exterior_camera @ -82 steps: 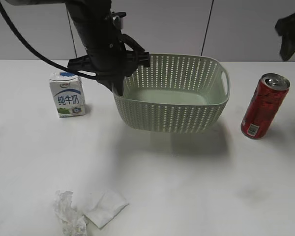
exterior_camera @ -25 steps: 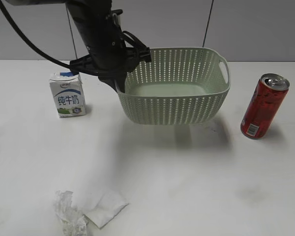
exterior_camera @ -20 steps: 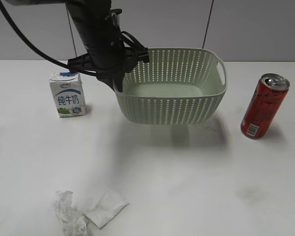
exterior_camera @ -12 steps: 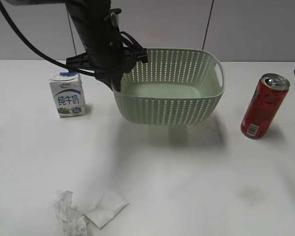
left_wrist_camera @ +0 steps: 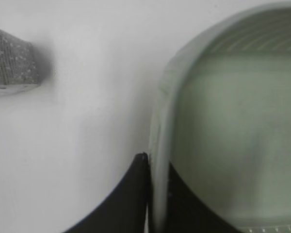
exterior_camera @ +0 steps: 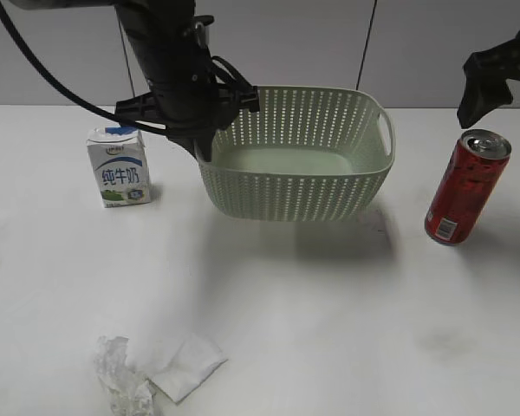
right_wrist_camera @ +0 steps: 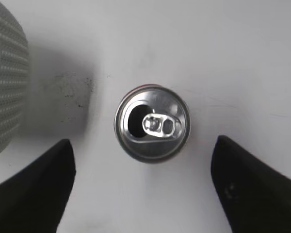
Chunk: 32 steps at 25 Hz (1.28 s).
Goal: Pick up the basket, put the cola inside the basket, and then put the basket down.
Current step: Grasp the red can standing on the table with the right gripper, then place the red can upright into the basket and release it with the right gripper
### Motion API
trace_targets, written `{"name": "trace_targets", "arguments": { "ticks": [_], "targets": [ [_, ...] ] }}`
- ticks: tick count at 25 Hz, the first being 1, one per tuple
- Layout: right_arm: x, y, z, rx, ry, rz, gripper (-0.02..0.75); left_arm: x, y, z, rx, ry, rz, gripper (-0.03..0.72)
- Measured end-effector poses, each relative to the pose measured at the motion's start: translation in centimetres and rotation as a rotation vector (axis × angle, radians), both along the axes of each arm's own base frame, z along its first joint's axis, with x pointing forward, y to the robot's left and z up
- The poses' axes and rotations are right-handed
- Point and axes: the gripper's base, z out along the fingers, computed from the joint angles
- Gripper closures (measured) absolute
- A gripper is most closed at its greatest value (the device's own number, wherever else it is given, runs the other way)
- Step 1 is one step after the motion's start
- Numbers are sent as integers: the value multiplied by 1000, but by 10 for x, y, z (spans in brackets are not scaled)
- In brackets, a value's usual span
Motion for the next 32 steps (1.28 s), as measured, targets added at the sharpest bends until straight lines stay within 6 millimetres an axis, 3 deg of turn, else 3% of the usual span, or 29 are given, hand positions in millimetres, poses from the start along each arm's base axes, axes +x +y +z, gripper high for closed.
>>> {"name": "trace_targets", "arguments": {
  "ticks": [6,12,15,21,25,28,32],
  "targets": [
    [27,2,-24,-44,89,-11,73,1,1,0,9,-6,-3,689],
    [36,3,-58,-65,207,-10,76,1,1,0,10,-7,-3,689],
    [37,4,-65,-69,229,-10,101,1,1,0,10,-7,-3,689],
    [36,3,-65,-70,240,-11,217,1,0,0,5,-15,-3,689],
    [35,3,-61,-69,231,-10,222,1,0,0,4,-18,-5,689],
    [32,1,-43,-77,184,-7,222,1,0,0,3,-18,-5,689],
    [25,-4,0,-108,59,1,222,1,0,0,3,-18,-5,689]
  ]
}}
